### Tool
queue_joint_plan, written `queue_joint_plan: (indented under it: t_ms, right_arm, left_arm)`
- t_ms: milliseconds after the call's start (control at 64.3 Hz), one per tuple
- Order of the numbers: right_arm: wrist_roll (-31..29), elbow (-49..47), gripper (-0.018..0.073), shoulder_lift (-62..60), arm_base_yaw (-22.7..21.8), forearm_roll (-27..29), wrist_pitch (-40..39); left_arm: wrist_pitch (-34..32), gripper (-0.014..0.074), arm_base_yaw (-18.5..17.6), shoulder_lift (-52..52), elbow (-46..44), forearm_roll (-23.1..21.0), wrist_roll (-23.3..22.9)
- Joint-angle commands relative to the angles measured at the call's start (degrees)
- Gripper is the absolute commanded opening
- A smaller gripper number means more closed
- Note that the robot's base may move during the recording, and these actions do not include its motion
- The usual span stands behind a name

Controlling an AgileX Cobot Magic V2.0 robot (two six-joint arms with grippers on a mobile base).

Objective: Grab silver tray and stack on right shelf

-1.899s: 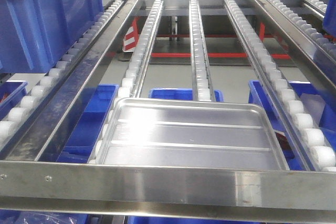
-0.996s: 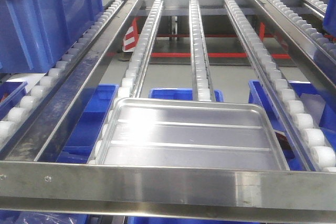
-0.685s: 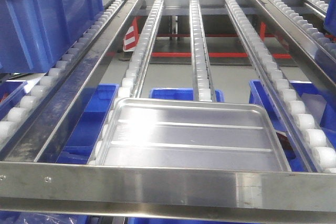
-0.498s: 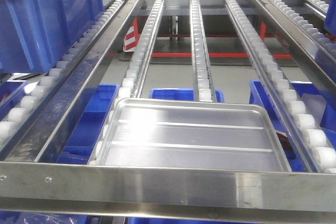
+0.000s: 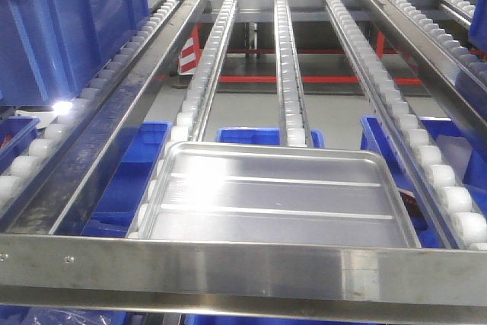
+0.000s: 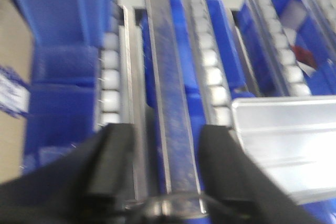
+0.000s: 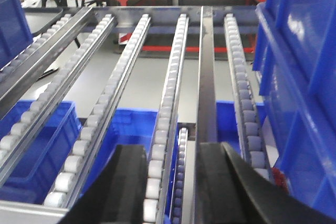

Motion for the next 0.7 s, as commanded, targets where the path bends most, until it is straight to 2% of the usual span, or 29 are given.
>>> queue_joint_plan:
  t_ms: [0,78,156,218,373,467,591,685]
  right_arm:
    - [-0.18,-2.28,0.0385,1.38,0.17,-0.02,-4.29]
    - [-0.01,-3.17,0.0385,1.90,0.17,0.37,-2.19]
    - [0.01,-6.44,0.0385,3.08,0.25,3.16,5.43]
    - [0.01,-10.01,0.0385,5.17,1.64,3.78,11.97]
    - [0.01,-18.37,0.0385,12.68,8.16,4.82,24.22]
    - [0.01,-22.62,0.0385,18.40,12.90,5.71,30.98]
    - [0.36,-25.64,0.0385,25.65,17.81,5.96,34.81]
    - [4.34,-27.18,0.0385,30.83,19.23,5.96,35.27]
  left_arm:
    - [-3.01,0.0361,-0.98,1.64,-3.35,-2.51,0.20]
    - [-4.00,0.0358,-1.21,2.45,-4.00,-2.94,0.20]
    - [-4.61,0.0358,-1.83,3.31,-4.93,-4.81,0.30]
    - [-2.36,0.0358,-4.79,4.90,-6.75,-2.17,0.34]
    - [4.15,0.0358,-13.56,11.46,-13.43,-1.93,0.44]
    - [8.07,0.0358,-17.35,16.26,-17.97,-1.93,0.44]
    - [8.52,0.0358,-21.41,22.29,-21.07,-1.93,0.08]
    - [9.00,0.0358,-23.01,26.41,-22.10,-1.70,-1.58]
